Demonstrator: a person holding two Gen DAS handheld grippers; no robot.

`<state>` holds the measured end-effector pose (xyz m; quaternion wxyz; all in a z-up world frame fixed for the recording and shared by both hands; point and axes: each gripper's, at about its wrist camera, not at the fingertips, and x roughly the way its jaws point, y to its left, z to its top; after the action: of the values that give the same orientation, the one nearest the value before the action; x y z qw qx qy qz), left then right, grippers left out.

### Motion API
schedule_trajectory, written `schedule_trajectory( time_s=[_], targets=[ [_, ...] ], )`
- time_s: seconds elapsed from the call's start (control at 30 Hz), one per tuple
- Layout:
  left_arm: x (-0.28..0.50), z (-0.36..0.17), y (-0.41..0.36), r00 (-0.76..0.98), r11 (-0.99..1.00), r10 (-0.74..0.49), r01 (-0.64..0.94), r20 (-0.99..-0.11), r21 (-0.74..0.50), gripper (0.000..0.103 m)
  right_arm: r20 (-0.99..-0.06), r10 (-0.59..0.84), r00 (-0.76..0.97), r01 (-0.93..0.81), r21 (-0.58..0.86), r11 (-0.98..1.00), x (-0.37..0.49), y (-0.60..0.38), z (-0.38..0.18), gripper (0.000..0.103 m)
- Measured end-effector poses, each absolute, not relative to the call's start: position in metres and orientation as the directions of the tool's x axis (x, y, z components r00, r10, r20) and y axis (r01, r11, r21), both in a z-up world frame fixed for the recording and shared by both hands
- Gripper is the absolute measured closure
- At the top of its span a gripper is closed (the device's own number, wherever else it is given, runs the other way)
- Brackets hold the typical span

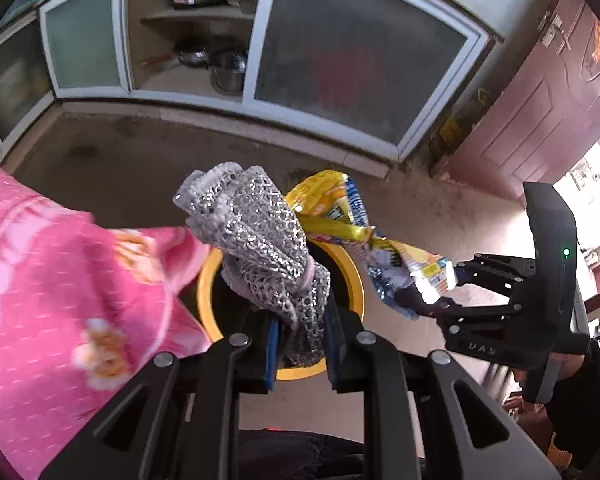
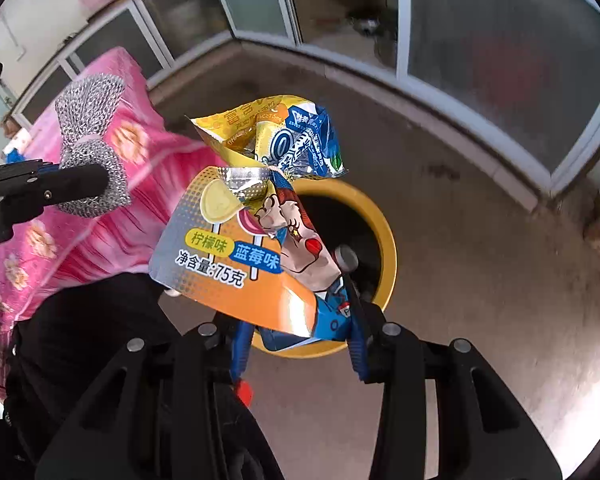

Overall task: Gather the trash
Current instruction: 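Carry the mesh bag and wrappers with both tools over the bin, then open the right tool to drop the wrappers into the bin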

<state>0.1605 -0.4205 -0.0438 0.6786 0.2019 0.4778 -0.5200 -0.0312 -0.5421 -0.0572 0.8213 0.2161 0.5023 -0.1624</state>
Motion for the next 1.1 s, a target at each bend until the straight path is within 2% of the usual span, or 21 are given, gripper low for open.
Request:
schedule_trajectory(
  time_s=[0.23,0.53,0.63,0.93,1.0,1.1],
  targets=[
    [0.164,-0.078,-0.445,-0.002,0.404,-0.468,0.889,-0.884,-0.217,0.084,-0.922,-0.029,0.387,0.507,0.187,0.841,-0.025,-0.550,-0.086,0.065],
    [0.166,-0.096,-0.461,-0.014,0.412,-0.439,0.885,-0.898,-0.215,0.083,-0.939,-0.008,0.344,0.544,0.193,0.817,-0.016,-0.559,-0.111,0.065],
    [0.166,-0.098,-0.462,-0.009,0.428,-0.434,0.878,-0.901,-0.215,0.075,-0.941,0.015,0.338,0.543,0.208,0.814,-0.011,-0.559,-0.115,0.063],
    [0.170,-0.094,-0.462,-0.009,0.440,-0.442,0.869,-0.897,-0.226,0.071,-0.951,-0.006,0.310,0.565,0.178,0.806,-0.012,-0.563,-0.115,0.061],
    [0.168,-0.092,-0.461,-0.005,0.442,-0.444,0.869,-0.896,-0.224,0.057,-0.947,-0.017,0.319,0.568,0.177,0.804,-0.017,-0.563,-0.111,0.061],
    [0.168,-0.091,-0.463,0.002,0.444,-0.451,0.868,-0.892,-0.222,0.053,-0.943,-0.011,0.333,0.574,0.194,0.796,-0.018,-0.567,-0.109,0.058]
  ],
)
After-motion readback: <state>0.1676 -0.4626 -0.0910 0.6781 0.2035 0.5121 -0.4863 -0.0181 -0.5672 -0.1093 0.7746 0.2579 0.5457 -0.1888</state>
